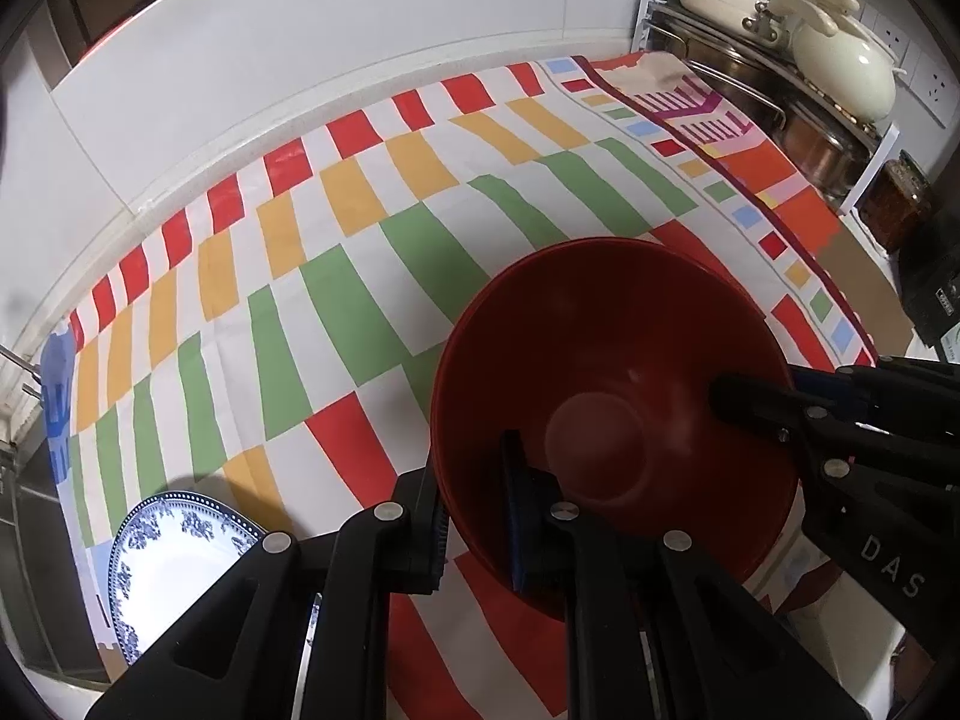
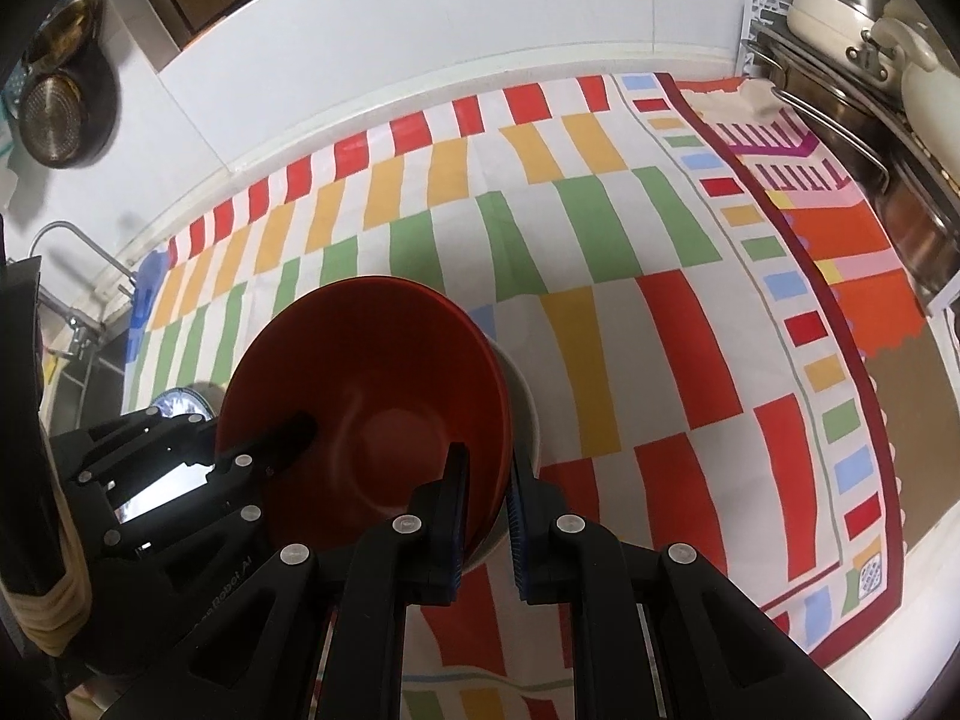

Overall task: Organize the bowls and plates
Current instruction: 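Lift the red-and-black bowl with both grippers and carry it to the stack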

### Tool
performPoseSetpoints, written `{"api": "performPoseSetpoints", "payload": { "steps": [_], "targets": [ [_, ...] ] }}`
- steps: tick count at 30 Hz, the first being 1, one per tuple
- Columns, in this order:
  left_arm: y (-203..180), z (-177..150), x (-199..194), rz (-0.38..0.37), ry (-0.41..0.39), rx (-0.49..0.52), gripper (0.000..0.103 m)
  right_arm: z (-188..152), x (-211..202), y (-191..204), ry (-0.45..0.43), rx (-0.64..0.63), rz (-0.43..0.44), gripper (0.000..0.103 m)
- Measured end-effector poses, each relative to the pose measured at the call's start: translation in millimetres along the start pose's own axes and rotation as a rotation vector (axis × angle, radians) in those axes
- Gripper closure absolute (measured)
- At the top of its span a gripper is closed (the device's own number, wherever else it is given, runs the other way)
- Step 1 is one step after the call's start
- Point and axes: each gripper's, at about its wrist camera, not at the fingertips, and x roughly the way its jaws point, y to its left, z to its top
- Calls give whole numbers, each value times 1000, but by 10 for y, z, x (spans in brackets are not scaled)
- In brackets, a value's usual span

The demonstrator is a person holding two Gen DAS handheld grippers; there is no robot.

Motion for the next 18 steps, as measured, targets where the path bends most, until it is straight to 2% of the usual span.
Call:
{"api": "performPoseSetpoints", "payload": {
  "steps": [4, 6, 8, 11, 12, 14, 18],
  "targets": [
    [-27, 4, 6, 33, -9, 13, 85, -20, 33, 3, 7, -9, -12, 89],
    [-34, 2, -3, 43, -17, 28, 79, -22, 32, 10, 5, -17, -13, 89],
    [-38, -3, -34, 58, -37, 39, 64, -25, 32, 17, 4, -28, -18, 88],
    [-38, -10, -113, 90, -80, 58, 56, -53, 18, 41, -9, -54, -48, 87],
    [-36, -11, -136, 94, -87, 60, 54, -65, 13, 43, -9, -62, -63, 86],
    [-19, -8, -182, 85, -95, 54, 53, -74, -8, 25, -13, -58, -60, 74],
    [13, 15, -248, 70, -103, 41, 53, -89, -118, -10, -58, -24, -55, 73]
  ]
}}
